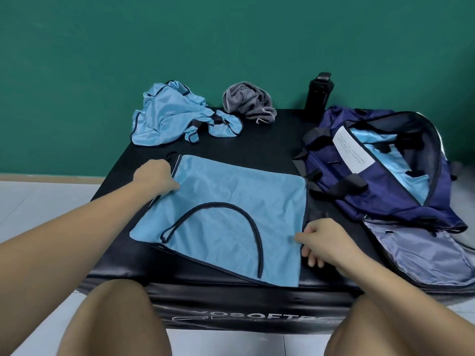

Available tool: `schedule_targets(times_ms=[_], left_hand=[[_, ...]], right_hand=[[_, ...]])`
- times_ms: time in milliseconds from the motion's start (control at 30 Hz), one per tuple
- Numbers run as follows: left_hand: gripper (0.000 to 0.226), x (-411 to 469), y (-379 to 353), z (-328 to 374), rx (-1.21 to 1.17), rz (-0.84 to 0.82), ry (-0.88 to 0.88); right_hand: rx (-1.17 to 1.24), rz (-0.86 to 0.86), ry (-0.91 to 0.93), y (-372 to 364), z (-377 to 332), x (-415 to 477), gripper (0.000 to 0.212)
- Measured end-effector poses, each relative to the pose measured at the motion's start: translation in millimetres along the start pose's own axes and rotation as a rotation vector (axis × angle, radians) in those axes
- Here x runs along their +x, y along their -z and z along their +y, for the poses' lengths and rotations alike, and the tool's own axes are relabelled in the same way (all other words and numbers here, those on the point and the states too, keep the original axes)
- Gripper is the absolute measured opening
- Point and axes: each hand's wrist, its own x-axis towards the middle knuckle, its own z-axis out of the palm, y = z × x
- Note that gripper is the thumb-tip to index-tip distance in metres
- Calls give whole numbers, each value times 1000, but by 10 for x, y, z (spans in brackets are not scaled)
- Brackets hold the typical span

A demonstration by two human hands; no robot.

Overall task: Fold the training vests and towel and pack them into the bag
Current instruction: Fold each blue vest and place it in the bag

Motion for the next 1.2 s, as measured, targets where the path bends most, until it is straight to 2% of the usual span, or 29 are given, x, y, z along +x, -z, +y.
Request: schedule_targets(times_ms=[167,267,400,433,500,567,600,633,667,733,833,933,1100,1200], left_hand=[[24,388,41,350,76,126,-90],[31,637,-7,638,86,195,-157],[29,829,-109,1043,78,259,-243],[28,857,-133,1120,81,265,-251],[28,908,-187,1205,76,271,-247],[28,931,-226,1235,70,280,-244],[27,931,-239,1235,71,285,-251],[26,930,-251,1230,73,287,-259],[26,938,-261,1220,75,289,-265],[27,955,-281,1197,84,291,-276],[27,991,-311,1182,75,302,-292],[25,1027,-320,1193,67,314,-305],[25,1100,-303,1300,97,312,-334],[24,1160,-306,1427,102,325,-353]], right_hand=[[135,-99,-33,-283,-134,-268,21],[169,-187,-30,-432,-200,-384,21],[72,-280,12,-487,-320,-530,35],[-10,-259,53,-469,-335,-553,39],[-235,-93,206,-427,-274,-556,40],[-535,146,528,-375,-134,-501,29],[-649,207,710,-334,-59,-456,21],[-742,207,832,-282,4,-407,19],[-849,190,898,-220,55,-346,29],[-998,196,953,-122,133,-208,43],[-1094,256,1025,-91,171,-86,35],[-1125,260,1065,-129,182,-43,19],[-1127,326,1095,-324,145,-36,30],[-1069,308,1128,-515,27,-118,31]])
